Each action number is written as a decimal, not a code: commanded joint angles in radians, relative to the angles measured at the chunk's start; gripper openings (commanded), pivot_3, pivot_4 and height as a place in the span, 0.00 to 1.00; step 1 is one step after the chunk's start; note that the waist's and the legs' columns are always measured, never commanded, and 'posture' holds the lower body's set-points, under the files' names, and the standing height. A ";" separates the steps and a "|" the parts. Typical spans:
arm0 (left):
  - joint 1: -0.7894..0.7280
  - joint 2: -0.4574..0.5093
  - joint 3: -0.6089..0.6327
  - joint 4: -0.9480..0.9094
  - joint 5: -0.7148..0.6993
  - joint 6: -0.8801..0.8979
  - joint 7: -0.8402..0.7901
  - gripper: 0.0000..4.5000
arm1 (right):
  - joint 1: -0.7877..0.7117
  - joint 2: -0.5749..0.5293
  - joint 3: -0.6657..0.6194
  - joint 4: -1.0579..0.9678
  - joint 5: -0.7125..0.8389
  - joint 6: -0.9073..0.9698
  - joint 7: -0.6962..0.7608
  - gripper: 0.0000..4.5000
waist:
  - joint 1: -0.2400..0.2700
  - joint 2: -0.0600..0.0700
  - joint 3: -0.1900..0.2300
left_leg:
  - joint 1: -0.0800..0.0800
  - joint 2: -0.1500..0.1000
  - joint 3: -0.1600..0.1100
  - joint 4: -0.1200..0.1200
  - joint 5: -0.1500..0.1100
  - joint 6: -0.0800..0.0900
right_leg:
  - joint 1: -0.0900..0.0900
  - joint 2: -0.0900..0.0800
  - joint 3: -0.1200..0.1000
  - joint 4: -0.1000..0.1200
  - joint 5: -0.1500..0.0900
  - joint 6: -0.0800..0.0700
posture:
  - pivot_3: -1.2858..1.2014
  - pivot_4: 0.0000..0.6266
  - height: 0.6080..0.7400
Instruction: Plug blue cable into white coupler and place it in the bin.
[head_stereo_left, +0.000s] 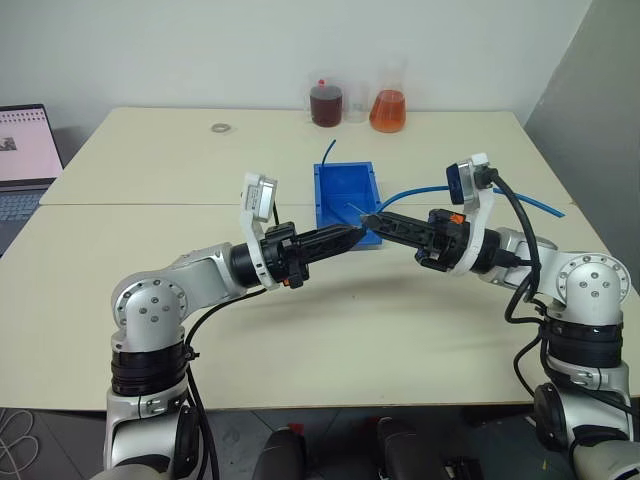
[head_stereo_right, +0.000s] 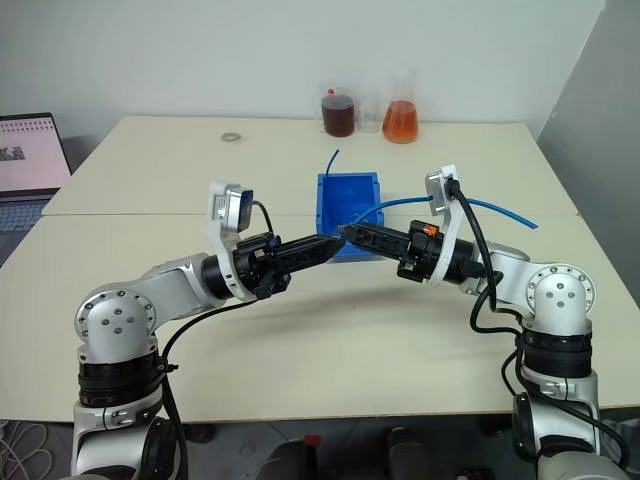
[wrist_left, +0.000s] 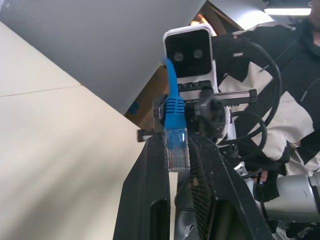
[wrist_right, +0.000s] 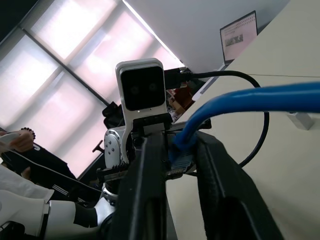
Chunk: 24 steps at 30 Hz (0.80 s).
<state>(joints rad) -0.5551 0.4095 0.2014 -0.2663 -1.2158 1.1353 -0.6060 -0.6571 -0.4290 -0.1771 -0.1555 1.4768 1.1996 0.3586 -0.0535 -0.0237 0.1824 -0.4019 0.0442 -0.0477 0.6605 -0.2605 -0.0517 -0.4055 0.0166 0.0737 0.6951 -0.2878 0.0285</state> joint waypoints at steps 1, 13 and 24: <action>-0.022 0.017 0.005 -0.011 -0.007 -0.025 0.003 0.05 | -0.017 -0.015 -0.010 -0.018 0.032 -0.010 0.044 0.03 | 0.000 0.000 0.000 | 0.000 0.000 0.000 0.000 0.000 0.000 | 0.000 0.000 0.000 0.000 0.000 0.000 | 0.52 0.24 1.00; 0.018 0.032 0.036 -0.009 -0.027 -0.048 0.001 0.41 | -0.055 -0.028 0.009 0.020 -0.090 -0.059 0.068 0.02 | -0.002 0.000 0.000 | 0.000 0.000 0.000 -0.001 0.000 0.000 | 0.000 0.000 0.000 -0.001 0.000 0.000 | 0.52 0.24 1.00; 0.152 0.119 0.106 -0.124 -0.037 -0.098 0.067 0.94 | -0.114 -0.042 0.003 0.088 -0.210 -0.091 0.134 0.02 | 0.001 0.001 0.001 | -0.002 0.001 -0.002 -0.002 0.000 0.000 | 0.000 0.000 -0.002 -0.005 0.000 0.000 | 0.52 0.24 1.00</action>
<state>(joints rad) -0.4108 0.5087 0.2709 -0.3346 -1.2735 1.0812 -0.5531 -0.7428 -0.4602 -0.1560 -0.0598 1.2753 1.1295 0.4671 -0.0527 -0.0228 0.1831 -0.4036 0.0448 -0.0493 0.6585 -0.2605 -0.0517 -0.4055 0.0165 0.0721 0.6898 -0.2878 0.0283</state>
